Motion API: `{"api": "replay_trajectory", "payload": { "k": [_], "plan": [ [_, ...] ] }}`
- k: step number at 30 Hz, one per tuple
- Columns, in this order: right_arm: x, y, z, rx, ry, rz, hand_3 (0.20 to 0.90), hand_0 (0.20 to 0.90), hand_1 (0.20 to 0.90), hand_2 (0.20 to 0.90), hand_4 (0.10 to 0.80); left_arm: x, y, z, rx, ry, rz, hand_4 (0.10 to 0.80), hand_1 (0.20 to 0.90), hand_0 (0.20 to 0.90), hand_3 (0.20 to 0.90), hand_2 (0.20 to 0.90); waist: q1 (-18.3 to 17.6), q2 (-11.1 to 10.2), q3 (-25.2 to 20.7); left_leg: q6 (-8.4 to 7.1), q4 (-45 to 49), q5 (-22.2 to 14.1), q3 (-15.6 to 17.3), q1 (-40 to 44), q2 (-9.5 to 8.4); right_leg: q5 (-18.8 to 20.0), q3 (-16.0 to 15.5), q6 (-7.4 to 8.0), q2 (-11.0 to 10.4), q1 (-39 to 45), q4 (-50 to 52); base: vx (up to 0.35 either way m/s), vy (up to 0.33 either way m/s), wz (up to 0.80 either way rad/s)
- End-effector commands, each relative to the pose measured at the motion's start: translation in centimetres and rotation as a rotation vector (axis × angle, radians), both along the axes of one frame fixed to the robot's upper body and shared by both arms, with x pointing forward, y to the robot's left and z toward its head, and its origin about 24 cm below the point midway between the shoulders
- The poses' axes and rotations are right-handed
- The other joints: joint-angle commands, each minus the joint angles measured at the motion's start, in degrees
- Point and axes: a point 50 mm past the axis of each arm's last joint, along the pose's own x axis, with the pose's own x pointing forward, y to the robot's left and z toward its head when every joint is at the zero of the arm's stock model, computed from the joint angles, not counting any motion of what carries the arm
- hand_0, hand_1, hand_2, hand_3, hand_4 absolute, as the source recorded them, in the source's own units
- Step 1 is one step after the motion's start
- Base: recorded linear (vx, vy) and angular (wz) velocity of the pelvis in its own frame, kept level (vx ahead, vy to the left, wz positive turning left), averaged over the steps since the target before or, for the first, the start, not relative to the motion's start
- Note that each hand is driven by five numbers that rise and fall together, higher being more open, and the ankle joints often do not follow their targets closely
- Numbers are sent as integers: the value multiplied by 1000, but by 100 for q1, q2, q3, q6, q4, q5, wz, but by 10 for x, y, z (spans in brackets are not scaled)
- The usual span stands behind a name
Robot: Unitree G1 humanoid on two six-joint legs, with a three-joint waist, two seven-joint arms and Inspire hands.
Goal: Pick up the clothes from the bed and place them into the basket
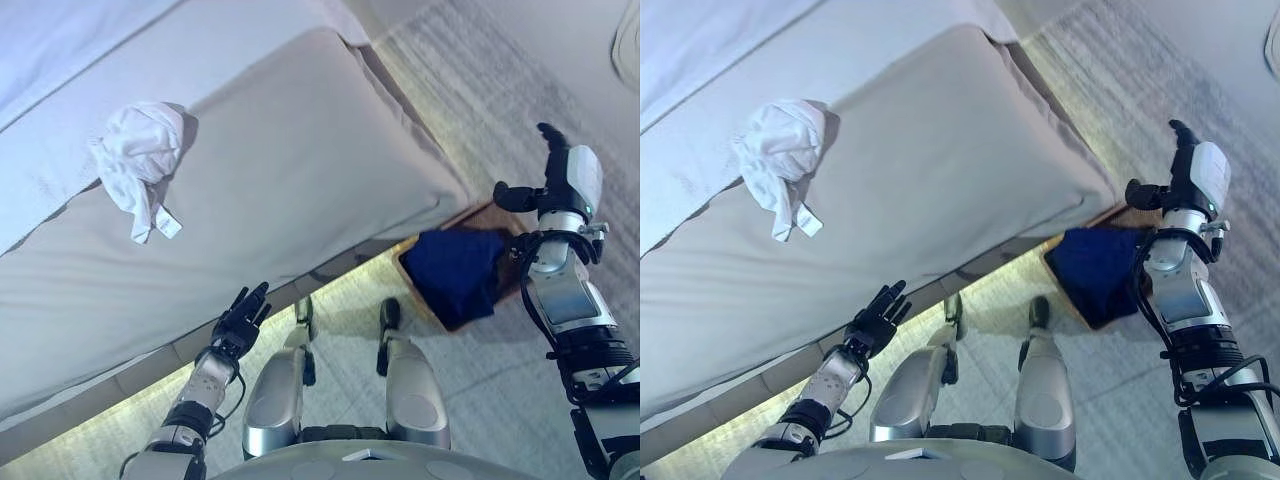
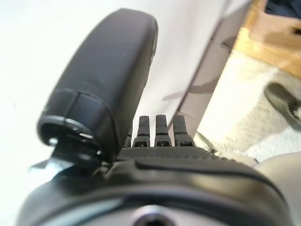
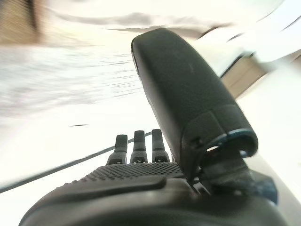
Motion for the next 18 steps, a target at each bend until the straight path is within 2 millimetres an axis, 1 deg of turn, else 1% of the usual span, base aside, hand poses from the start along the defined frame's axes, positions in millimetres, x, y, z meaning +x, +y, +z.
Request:
{"api": "replay_trajectory", "payload": {
  "k": [1, 2, 4, 5, 6, 10, 11, 12, 13, 14, 15, 17, 18],
  "plan": [
    [21, 32, 37, -180, -66, 202, 900, 900, 900, 900, 800, -44, 33, -18, 132, 134, 2, 800, 900, 900, 900, 900, 520, -673, -1018, 274, 642, -1089, 157, 172, -473, 258, -354, -90, 88, 398, -496, 198, 224, 42],
    [22, 33, 37, -181, -61, 210, 900, 900, 900, 900, 800, -45, 34, -19, 133, 138, 1, 800, 900, 900, 900, 900, 536, -681, -1022, 279, 646, -1092, 141, 174, -478, 253, -373, -87, 81, 409, -491, 201, 209, 57],
    [31, 41, 36, -194, -7, 241, 900, 900, 900, 900, 800, -51, 41, -21, 165, 181, -8, 800, 900, 900, 900, 900, 784, -787, -1036, 337, 760, -1137, -18, 151, -524, 231, -527, -70, 29, 507, -421, 183, 155, 60],
    [40, 50, 37, -207, 24, 267, 900, 900, 900, 900, 800, -53, 47, -21, 188, 208, -24, 800, 900, 900, 900, 900, 988, -846, -982, 386, 872, -1194, -154, 142, -558, 189, -653, -59, -18, 591, -325, 184, 167, 69],
    [45, 56, 38, -216, 31, 283, 900, 900, 900, 900, 800, -54, 52, -21, 206, 219, -41, 800, 900, 900, 900, 900, 1107, -887, -939, 415, 939, -1209, -242, 99, -581, 176, -721, -49, -46, 609, -265, 167, 147, 73],
    [66, 78, 46, -265, 50, 285, 900, 900, 900, 900, 800, -46, 67, -13, 268, 227, -81, 800, 900, 900, 900, 900, 1591, -1017, -678, 503, 1103, -1188, -554, -125, -638, 176, -977, -23, -130, 611, 16, 53, 79, 65],
    [72, 81, 51, -270, 42, 269, 900, 900, 900, 900, 800, -41, 69, -10, 282, 216, -93, 800, 900, 900, 900, 900, 1721, -1045, -586, 515, 1151, -1181, -639, -226, -659, 194, -1040, -20, -154, 586, 90, -18, 41, 44],
    [74, 83, 54, -273, 36, 262, 900, 900, 900, 900, 800, -39, 70, -9, 287, 211, -98, 800, 900, 900, 900, 900, 1774, -1055, -544, 518, 1173, -1179, -674, -273, -667, 201, -1068, -18, -166, 573, 119, -61, 30, 48],
    [82, 87, 64, -280, 18, 232, 900, 900, 900, 900, 800, -32, 74, -4, 304, 191, -110, 800, 900, 900, 900, 900, 1969, -1083, -403, 517, 1230, -1160, -780, -442, -694, 239, -1170, -6, -209, 523, 192, -45, 21, 45],
    [82, 87, 64, -280, 17, 232, 900, 900, 900, 900, 800, -32, 74, -4, 304, 191, -110, 800, 900, 900, 900, 900, 1964, -1083, -402, 517, 1233, -1161, -781, -446, -696, 238, -1172, -5, -210, 521, 194, -80, 31, 54],
    [89, 91, 76, -289, -7, 200, 900, 900, 900, 900, 800, -24, 75, 0, 312, 165, -118, 800, 900, 900, 900, 900, 2139, -1090, -254, 512, 1286, -1141, -872, -613, -720, 268, -1274, 2, -254, 459, 257, -69, 38, 43],
    [95, 92, 91, -317, -25, 146, 900, 900, 900, 900, 800, -15, 76, 5, 306, 131, -115, 800, 900, 900, 900, 900, 2341, -1080, -92, 486, 1355, -1121, -956, -827, -736, 278, -1408, 6, -321, 386, 314, -58, 27, 41],
    [100, 91, 100, -336, -31, 103, 900, 900, 900, 900, 800, -11, 76, 8, 304, 105, -117, 800, 900, 900, 900, 900, 2512, -1071, 20, 450, 1393, -1250, -1032, -913, -711, 178, -1441, 54, -334, 351, 397, -60, 19, 41]
  ]
}}
